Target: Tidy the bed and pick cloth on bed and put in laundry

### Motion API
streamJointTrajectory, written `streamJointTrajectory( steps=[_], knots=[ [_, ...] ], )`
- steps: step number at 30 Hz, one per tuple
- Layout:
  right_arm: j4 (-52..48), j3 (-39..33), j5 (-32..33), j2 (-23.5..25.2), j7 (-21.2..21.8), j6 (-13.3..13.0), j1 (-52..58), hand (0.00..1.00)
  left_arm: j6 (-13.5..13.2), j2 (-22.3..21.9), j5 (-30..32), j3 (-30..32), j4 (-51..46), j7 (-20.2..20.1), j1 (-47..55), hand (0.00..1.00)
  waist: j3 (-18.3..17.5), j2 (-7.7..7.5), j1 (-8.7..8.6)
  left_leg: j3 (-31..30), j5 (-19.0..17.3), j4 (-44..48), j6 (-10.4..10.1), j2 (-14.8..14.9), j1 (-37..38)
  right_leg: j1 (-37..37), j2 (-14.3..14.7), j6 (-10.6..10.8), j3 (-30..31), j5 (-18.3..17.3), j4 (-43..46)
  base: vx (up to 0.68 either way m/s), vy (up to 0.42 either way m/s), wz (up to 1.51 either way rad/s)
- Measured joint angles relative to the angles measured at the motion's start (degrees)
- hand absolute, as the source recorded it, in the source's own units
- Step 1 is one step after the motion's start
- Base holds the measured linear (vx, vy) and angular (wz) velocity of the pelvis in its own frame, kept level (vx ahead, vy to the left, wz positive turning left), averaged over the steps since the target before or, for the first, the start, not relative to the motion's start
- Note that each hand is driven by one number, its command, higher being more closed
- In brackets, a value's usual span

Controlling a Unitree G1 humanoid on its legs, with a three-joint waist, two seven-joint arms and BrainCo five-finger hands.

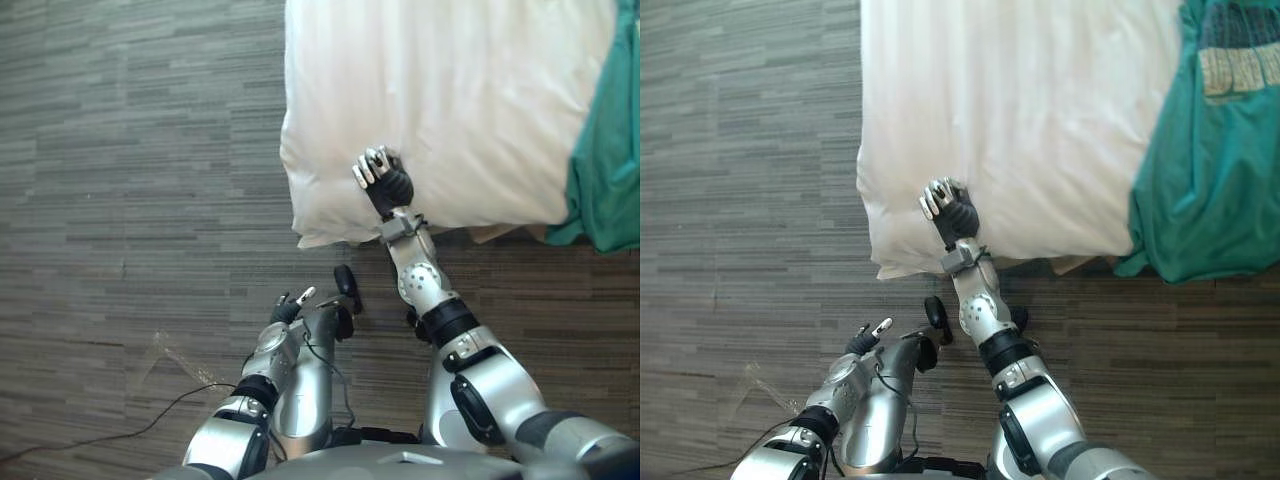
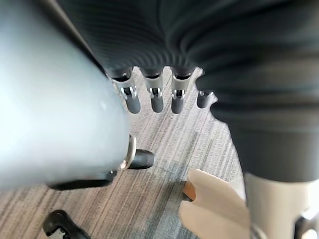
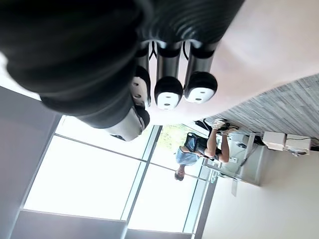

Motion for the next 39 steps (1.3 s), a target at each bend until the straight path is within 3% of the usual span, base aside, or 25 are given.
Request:
streamJointTrajectory(
  steps=[4, 7, 10, 15, 19, 20, 22, 28, 32, 39],
  knots=[
    [2.5, -7.9, 1.9, -0.7, 1.3, 0.1, 13.1, 1.0, 0.3, -0.7, -0.1, 0.0, -2.5, 1.5, 0.1, 0.0, 0.2, -0.28, -2.0, 1.7, -0.8, 0.3, -0.1, 0.7, -0.1, -0.6, 1.0, -0.3, 1.7, 0.3, -1.3, -0.01, -0.005, -0.29],
    [5.4, -12.9, 4.1, -6.9, 3.0, 0.5, 24.6, 1.0, 0.4, -0.2, -0.1, 0.1, -4.0, 2.4, 0.8, 0.0, 1.0, -1.81, -3.91, 3.9, -1.4, -0.7, -0.2, 1.1, 1.8, 0.3, 1.9, -0.5, 3.5, 1.3, -3.3, 0.09, -0.007, -0.38],
    [6.7, -14.8, 4.0, -8.9, 7.0, 1.5, 30.6, 1.0, 1.2, 0.4, -0.2, 0.0, -4.2, 2.6, 1.3, 0.0, 1.2, -2.27, -6.58, 4.6, -2.5, -0.7, -0.5, 1.8, 5.0, 3.7, 2.8, 0.8, 3.7, 2.7, -5.3, 0.12, 0.0, -0.29],
    [11.5, -16.1, 3.1, -9.0, 11.5, 4.5, 32.8, 1.0, 1.2, 1.9, 0.2, 0.1, -7.3, 1.9, 3.8, 0.0, 1.1, -3.11, -7.09, 5.8, -2.7, -2.7, -1.3, 2.4, 9.8, 8.1, 4.1, 1.0, 4.2, 2.7, -7.9, 0.13, -0.023, -0.18],
    [15.6, -20.0, -3.2, -9.2, 12.6, 6.5, 33.9, 1.0, 1.3, 2.1, 1.2, 1.1, -7.3, -0.8, 8.1, 0.0, 1.0, -3.2, -7.33, 6.3, -1.5, -7.0, -1.6, 1.5, 15.6, 14.1, 5.0, 2.1, 3.9, 3.6, -12.5, 0.14, 0.003, -0.04],
    [17.0, -20.8, -6.1, -9.0, 12.8, 7.1, 34.9, 0.0, 1.3, 2.0, 1.4, 2.1, -7.3, -2.4, 10.1, 0.0, 0.8, -3.25, -7.27, 6.5, -1.1, -9.2, -2.1, 1.2, 18.7, 17.5, 5.5, 2.3, 3.7, 4.3, -15.1, 0.16, 0.005, -0.07],
    [19.3, -21.6, -9.0, -8.9, 12.8, 7.5, 35.7, 0.0, 1.3, 2.2, 1.9, 2.5, -7.0, -3.9, 12.2, 0.0, -0.8, -3.33, -7.3, 6.7, -0.7, -11.4, -2.3, 0.7, 20.8, 19.7, 5.8, 2.7, 3.3, 4.7, -17.1, 0.17, 0.006, -0.01],
    [25.7, -26.2, -21.9, -8.2, 10.4, 6.4, 40.4, 0.0, 1.4, 2.0, 11.8, 4.7, -3.1, -10.3, 17.9, 0.0, -10.7, -3.74, -7.25, 6.9, 0.9, -19.6, -3.8, -1.4, 30.9, 29.9, 6.5, 3.5, 2.3, 5.3, -24.1, 0.13, 0.008, 0.01],
    [26.7, -28.2, -29.3, -7.5, 8.1, 5.3, 40.6, 0.0, 2.4, 2.0, 17.0, 4.6, -0.8, -11.7, 18.8, 0.0, -12.3, -4.15, -7.23, 6.8, 1.3, -21.9, -4.3, -1.7, 35.1, 34.2, 6.9, 3.6, 1.4, 5.3, -25.8, 0.03, -0.002, 0.03],
    [26.5, -28.3, -30.0, -6.2, 7.1, 4.1, 41.5, 0.0, 2.4, 2.4, 19.4, 4.3, 0.8, -12.1, 20.0, 0.0, -13.9, -4.66, -7.02, 7.5, 2.0, -23.6, -4.6, -1.5, 37.3, 35.2, 7.4, 3.0, 1.4, 4.8, -25.9, -0.05, -0.016, -0.04]
  ],
)
